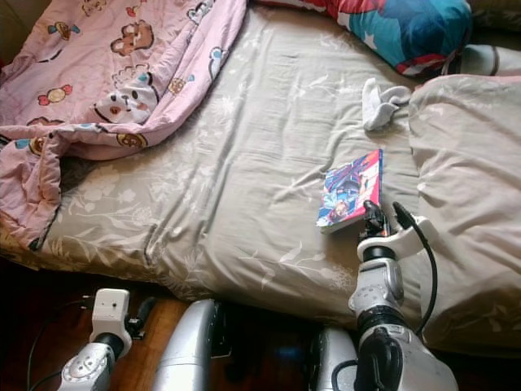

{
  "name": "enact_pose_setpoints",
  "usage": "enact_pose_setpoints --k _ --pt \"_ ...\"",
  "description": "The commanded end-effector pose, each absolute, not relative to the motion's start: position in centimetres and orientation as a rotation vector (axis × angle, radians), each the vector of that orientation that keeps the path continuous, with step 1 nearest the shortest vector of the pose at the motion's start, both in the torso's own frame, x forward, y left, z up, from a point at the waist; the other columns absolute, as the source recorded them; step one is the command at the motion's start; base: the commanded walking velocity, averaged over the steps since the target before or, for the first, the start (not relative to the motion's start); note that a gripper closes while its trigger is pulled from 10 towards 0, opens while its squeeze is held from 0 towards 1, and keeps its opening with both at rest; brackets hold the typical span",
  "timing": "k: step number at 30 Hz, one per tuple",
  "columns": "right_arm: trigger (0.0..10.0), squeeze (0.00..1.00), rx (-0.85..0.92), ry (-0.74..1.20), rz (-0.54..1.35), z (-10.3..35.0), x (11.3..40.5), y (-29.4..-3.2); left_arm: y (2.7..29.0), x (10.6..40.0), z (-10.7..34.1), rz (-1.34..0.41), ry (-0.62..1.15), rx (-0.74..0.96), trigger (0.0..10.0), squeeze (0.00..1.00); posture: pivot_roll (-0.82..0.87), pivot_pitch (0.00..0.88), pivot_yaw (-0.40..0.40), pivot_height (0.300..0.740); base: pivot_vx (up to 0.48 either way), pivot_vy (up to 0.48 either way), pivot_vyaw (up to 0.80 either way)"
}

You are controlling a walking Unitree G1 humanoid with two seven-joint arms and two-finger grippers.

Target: Clean up the room

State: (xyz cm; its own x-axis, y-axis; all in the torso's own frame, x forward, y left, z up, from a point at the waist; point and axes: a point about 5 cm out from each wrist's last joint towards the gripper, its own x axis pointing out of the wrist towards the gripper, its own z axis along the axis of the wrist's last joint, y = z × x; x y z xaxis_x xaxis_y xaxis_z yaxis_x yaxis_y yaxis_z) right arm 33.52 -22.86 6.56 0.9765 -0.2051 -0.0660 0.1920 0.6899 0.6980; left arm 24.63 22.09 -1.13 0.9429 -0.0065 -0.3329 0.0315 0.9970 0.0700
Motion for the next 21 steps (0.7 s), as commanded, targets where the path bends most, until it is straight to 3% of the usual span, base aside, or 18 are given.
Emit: enact_pose_setpoints --k 1,9,21 --pt "10.0 0.00 0.761 0.053 -0.197 5.4 33.1 -21.7 22.7 23.4 -2.0 -0.019 0.396 0.098 10.0 0.00 0.15 0.337 0.119 0.632 0.000 0.000 0.00" --pt "10.0 0.00 0.645 0.120 -0.233 4.6 32.6 -21.6 22.6 23.5 -1.9 -0.023 0.389 0.098 10.0 0.00 0.16 0.337 0.121 0.632 0.000 0.000 0.00" --pt "10.0 0.00 0.595 0.107 -0.385 4.2 31.3 -24.8 22.4 23.6 -1.9 -0.028 0.386 0.096 10.0 0.00 0.15 0.329 0.124 0.632 0.000 0.000 0.00"
